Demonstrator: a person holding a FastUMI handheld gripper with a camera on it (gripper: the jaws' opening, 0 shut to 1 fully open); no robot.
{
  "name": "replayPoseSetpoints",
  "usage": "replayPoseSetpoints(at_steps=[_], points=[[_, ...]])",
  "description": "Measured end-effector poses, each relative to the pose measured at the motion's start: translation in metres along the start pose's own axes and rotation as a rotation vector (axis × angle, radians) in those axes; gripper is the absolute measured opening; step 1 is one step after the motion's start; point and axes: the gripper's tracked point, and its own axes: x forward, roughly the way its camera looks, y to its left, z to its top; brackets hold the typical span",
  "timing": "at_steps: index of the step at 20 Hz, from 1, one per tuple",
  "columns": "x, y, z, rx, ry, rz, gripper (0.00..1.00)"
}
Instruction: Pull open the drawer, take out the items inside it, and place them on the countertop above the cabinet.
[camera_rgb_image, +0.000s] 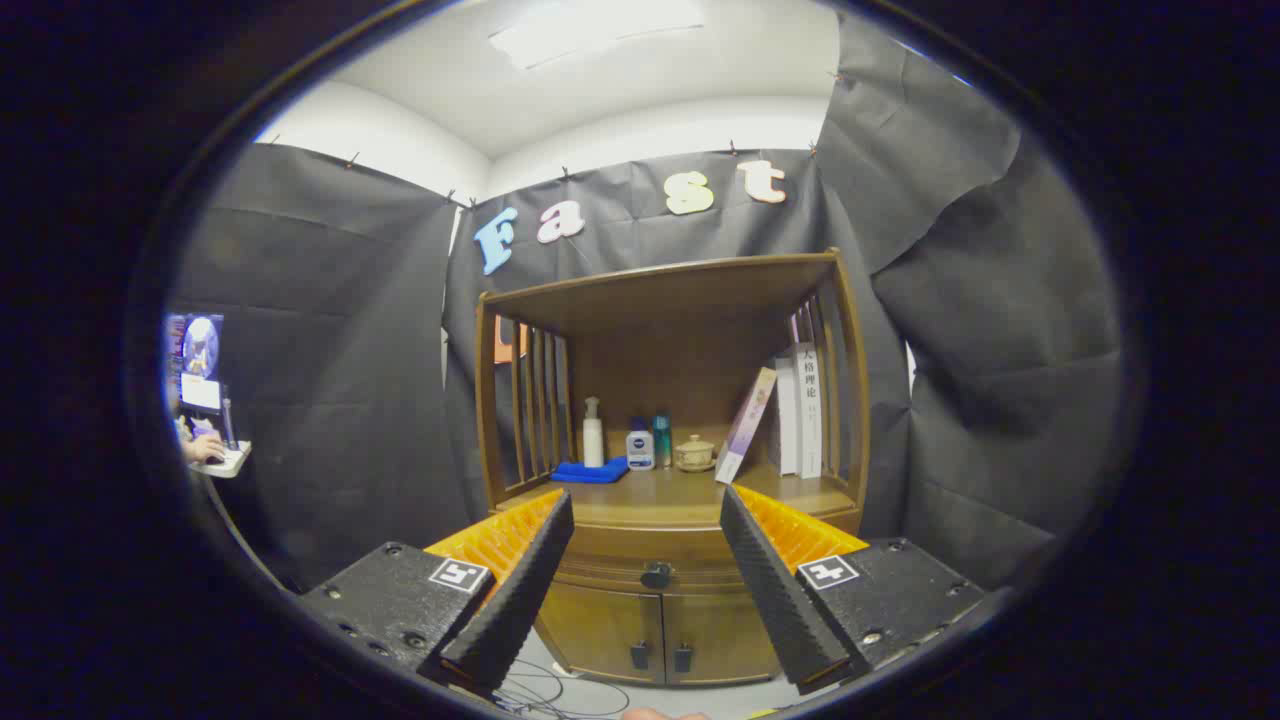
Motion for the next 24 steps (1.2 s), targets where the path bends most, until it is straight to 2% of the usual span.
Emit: replayPoseSetpoints(at_steps=[6, 13, 24], points=[[-0.004, 0.0, 0.002, -0.03, 0.002, -0.006, 0.97], [-0.002, 0.0, 0.0, -0.009, 0.009, -0.018, 0.97], [0.013, -0.014, -0.032, -0.016, 0.078, -0.061, 0.97]])
